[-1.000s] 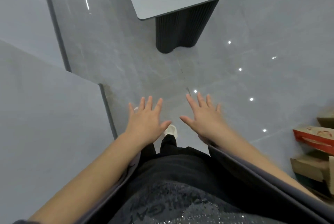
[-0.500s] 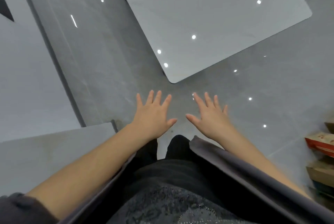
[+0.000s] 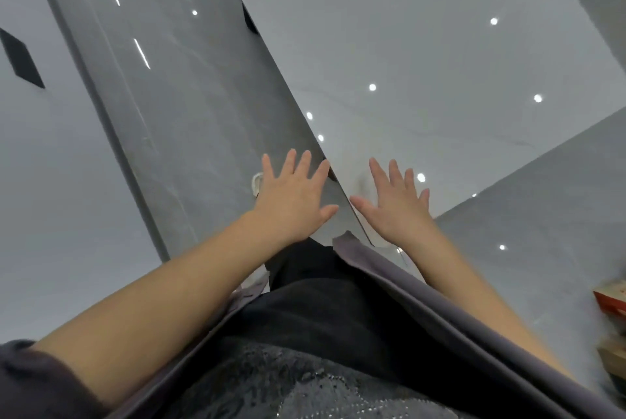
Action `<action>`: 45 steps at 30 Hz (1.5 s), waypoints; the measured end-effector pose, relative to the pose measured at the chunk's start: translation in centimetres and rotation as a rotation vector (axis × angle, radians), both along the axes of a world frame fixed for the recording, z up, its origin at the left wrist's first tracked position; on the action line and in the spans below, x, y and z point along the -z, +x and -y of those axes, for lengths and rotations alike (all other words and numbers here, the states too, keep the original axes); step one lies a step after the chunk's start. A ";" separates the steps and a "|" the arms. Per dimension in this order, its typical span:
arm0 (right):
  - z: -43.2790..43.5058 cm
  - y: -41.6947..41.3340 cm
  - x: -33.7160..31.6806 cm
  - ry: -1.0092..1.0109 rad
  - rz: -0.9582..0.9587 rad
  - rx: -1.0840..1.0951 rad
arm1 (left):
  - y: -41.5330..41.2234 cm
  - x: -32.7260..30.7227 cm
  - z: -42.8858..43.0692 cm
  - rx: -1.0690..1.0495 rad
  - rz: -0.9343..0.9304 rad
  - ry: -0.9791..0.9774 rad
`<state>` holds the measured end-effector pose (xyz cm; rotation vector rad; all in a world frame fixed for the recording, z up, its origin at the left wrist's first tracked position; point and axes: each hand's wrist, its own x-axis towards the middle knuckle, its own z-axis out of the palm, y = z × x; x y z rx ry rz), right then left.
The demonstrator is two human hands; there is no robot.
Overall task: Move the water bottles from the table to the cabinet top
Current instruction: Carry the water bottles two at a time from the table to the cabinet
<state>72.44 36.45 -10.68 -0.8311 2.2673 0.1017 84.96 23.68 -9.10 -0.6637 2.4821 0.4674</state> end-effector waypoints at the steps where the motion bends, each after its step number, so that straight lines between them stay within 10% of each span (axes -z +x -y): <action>1: 1.5 -0.5 0.3 -0.006 0.000 0.016 | -0.6 0.2 1.6 0.016 0.000 -0.010; 32: 39.6 -19.6 0.5 -0.123 -0.063 0.910 | -28.5 3.2 45.8 0.591 -0.074 0.039; 45: 47.2 -27.8 0.8 -0.576 -0.079 1.263 | -42.1 4.2 53.7 0.358 -0.305 0.329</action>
